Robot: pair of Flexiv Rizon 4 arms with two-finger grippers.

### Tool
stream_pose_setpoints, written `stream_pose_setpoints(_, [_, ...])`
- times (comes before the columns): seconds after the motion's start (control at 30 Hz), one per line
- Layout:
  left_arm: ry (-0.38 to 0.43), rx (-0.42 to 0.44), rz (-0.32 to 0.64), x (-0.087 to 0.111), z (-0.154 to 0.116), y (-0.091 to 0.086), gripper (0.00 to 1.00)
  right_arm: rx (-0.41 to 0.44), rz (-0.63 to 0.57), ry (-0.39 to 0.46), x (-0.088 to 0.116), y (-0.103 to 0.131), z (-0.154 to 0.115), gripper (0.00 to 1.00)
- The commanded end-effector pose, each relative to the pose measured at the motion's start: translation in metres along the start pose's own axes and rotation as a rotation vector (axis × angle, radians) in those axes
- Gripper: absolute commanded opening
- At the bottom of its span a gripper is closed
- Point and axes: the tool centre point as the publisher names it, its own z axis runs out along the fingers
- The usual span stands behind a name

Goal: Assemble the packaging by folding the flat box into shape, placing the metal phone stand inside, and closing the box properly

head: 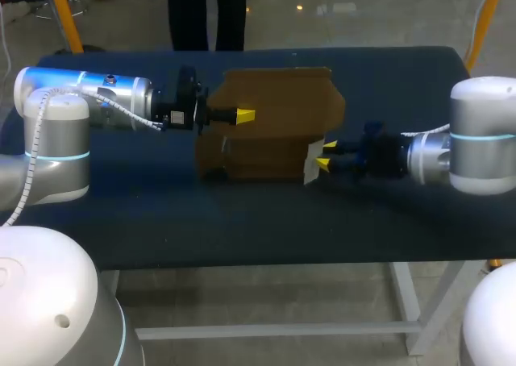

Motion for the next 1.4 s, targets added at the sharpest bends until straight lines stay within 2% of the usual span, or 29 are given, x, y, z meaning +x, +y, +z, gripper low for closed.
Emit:
stream_pose_setpoints(0.03, [0.005,0.000,0.000,-0.001,0.000,0.003,0.00,-0.011,0.008,-0.045,0.004,-0.001,0.002,0.44])
stream_pose_setpoints(0.6, [0.005,0.000,0.000,-0.001,0.000,0.003,0.00,0.009,0.066,-0.186,0.011,0.000,0.008,0.45])
stream_pose_setpoints(1.03, [0.005,0.000,0.000,-0.001,0.000,0.003,0.00,0.051,0.101,-0.307,0.006,0.001,0.015,0.45])
stream_pose_setpoints(1.4, [0.005,0.000,0.000,-0.001,0.000,0.003,0.00,0.058,0.136,-0.375,0.001,-0.001,0.017,0.45])
